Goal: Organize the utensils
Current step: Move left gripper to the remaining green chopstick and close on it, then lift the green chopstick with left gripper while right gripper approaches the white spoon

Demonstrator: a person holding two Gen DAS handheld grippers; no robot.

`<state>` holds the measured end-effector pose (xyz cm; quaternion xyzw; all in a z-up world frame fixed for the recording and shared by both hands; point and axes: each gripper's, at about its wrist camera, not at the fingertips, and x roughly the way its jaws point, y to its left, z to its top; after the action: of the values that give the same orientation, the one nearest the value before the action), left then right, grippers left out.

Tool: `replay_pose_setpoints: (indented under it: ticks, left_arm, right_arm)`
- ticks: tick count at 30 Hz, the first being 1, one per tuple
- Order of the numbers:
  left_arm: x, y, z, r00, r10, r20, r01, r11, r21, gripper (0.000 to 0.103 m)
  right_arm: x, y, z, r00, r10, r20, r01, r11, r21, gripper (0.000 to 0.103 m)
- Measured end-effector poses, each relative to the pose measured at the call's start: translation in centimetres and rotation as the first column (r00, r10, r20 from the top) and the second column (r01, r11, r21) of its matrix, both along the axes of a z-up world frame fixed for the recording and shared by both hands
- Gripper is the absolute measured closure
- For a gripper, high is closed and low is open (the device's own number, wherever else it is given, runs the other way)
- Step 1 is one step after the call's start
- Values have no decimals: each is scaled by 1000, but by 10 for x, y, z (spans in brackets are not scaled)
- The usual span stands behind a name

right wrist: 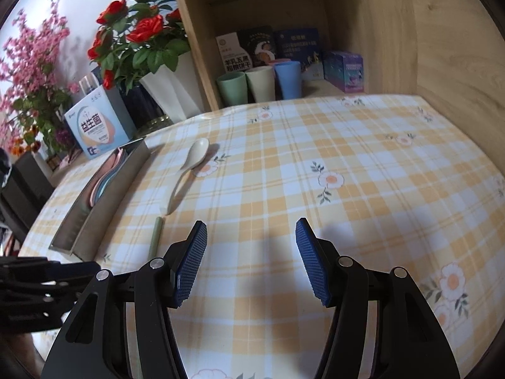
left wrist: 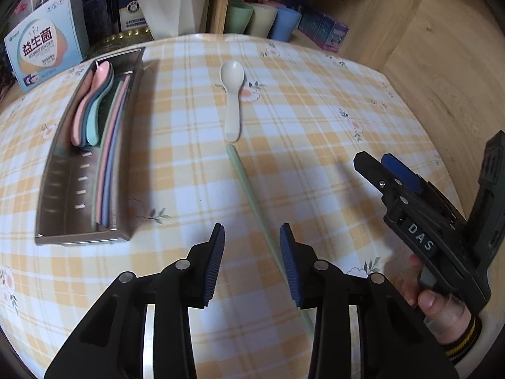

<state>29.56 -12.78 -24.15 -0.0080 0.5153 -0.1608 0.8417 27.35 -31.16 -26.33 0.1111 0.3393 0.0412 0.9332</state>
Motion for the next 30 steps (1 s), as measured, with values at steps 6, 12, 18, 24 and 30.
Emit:
replay_pose_setpoints:
  ticks: [6, 12, 18, 24, 30]
  left_arm:
    - [7, -15, -16, 1000, 7, -31, -7, 1000, 31, 71]
    - [4, -34, -23, 1000, -26, -5, 27, 994, 103, 74]
    - [1, -41, -25, 999, -27, 31, 22, 990, 142, 74]
    - [-6, -43, -26, 998, -31, 49, 22, 985, 173, 78]
    - [-7, -28, -25, 999, 2, 37, -7, 991, 132, 97]
  right_arm:
    - [-2, -3, -3, 1000, 27, 16, -27, 999, 40, 46]
    - [0, -10, -6, 999, 37, 11, -38, 995, 93, 46]
    - [1, -15, -8, 1000, 30, 10, -31, 991, 131, 46]
    - [3, -17, -11, 1000, 32, 0, -31, 988, 151, 46]
    - [3, -19, -11, 1000, 30, -1, -30, 987, 160, 46]
